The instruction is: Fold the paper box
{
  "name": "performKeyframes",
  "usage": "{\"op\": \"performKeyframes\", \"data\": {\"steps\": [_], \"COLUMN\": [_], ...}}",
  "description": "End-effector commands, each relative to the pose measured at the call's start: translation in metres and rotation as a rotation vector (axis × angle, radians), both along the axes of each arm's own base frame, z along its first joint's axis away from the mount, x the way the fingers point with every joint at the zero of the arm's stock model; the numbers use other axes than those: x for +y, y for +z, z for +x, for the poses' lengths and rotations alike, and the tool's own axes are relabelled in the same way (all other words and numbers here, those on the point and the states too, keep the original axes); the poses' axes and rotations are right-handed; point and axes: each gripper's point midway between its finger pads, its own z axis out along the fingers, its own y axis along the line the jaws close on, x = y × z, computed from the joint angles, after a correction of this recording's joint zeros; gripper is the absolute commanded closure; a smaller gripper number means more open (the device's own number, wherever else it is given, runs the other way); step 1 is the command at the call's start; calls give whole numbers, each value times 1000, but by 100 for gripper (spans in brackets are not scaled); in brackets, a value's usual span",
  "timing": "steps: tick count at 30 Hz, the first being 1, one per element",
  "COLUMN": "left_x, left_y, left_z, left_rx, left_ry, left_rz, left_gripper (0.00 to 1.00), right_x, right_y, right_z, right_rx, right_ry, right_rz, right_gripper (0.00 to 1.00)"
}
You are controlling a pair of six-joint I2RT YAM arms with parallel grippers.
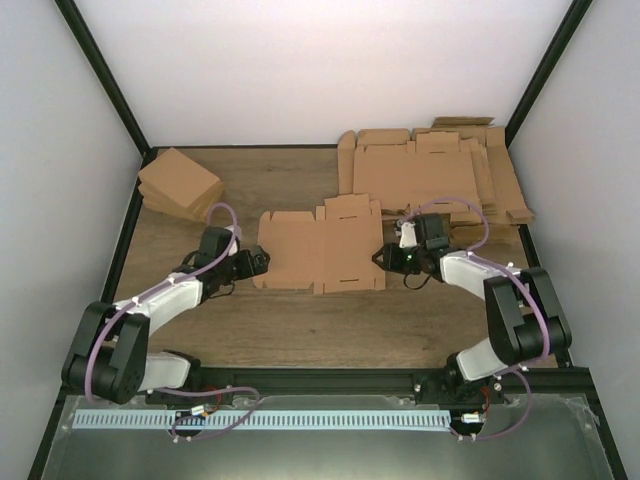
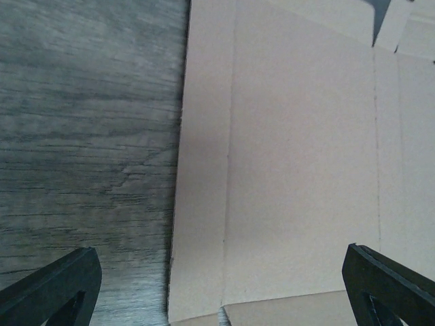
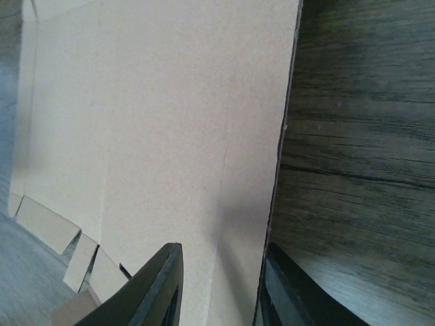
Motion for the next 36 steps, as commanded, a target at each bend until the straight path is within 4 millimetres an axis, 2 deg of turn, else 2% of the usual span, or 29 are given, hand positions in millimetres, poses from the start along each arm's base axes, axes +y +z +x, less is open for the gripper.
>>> {"op": "performKeyframes", "data": {"steps": [1, 4, 7, 12, 17, 23, 26, 30, 33, 36], "left_x": [-4, -5, -4, -8, -13, -16, -15, -13, -8, -1], "left_y": [3, -3, -10, -24, -34, -33, -25, 2, 23, 43], "left_z": [7, 8, 9, 9, 10, 9, 9, 10, 12, 11], "left_rx": [-12, 4, 12, 44, 67, 63, 35, -53, -109, -153], "left_ry": [-24, -29, -18, -22, -35, -54, -50, -33, -17, 1], "left_rz": [7, 15, 14, -5, -22, -37, -45, -60, -46, -22], "left_gripper": [0, 0, 0, 0, 0, 0, 0, 0, 0, 0], "right_x": [-1, -2, -4, -6, -7, -6, -6, -4, 2, 14], "right_y": [7, 7, -3, -10, -10, -7, -4, -2, 10, 34], "right_z": [25, 35, 42, 44, 43, 42, 43, 42, 42, 41], "right_rx": [-20, -22, -3, 7, -8, -37, -64, -101, -150, -221], "right_ry": [-43, -57, -67, -75, -72, -88, -106, -131, -134, -105], "right_rz": [0, 0, -23, -42, -104, -221, -328, -472, -471, -381], "right_gripper": [66, 57, 56, 66, 86, 92, 93, 96, 99, 99]}}
